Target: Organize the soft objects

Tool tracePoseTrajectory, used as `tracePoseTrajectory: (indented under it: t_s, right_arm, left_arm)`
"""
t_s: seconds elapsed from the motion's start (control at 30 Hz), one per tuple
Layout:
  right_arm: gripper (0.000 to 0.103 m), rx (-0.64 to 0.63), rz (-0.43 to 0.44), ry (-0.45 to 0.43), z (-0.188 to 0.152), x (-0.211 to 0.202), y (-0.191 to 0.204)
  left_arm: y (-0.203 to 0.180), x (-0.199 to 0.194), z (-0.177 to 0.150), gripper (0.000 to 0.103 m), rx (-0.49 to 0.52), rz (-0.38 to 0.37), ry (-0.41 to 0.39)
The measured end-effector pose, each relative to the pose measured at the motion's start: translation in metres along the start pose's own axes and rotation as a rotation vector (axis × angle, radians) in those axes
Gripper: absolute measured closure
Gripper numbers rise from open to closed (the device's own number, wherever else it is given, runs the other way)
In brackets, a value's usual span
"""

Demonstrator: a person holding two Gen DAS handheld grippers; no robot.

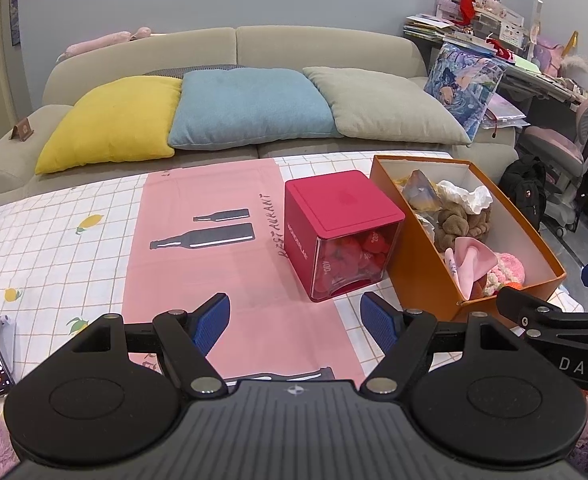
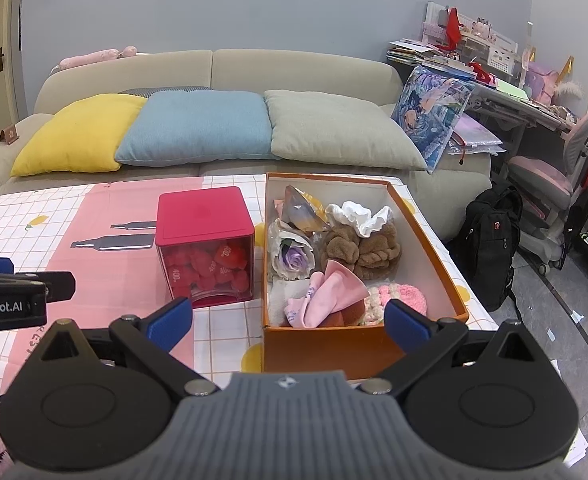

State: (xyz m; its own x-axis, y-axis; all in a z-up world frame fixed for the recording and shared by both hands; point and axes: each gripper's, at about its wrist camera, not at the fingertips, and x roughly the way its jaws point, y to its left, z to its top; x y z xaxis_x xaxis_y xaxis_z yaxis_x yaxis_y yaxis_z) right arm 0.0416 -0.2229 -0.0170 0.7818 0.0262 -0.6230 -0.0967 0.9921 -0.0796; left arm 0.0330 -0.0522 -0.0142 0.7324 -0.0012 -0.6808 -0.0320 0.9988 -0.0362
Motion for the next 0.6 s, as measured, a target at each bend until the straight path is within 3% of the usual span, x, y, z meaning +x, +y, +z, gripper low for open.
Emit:
tracePoseTrajectory:
  t_s: [0.6]
  right_arm:
    - [0.003, -0.003, 0.000, 0.003, -0.0007, 0.0022, -0.0019]
  left_arm:
    - [-0.0020, 0.0018, -0.0005, 0.016, 0.016, -0.059, -0.010]
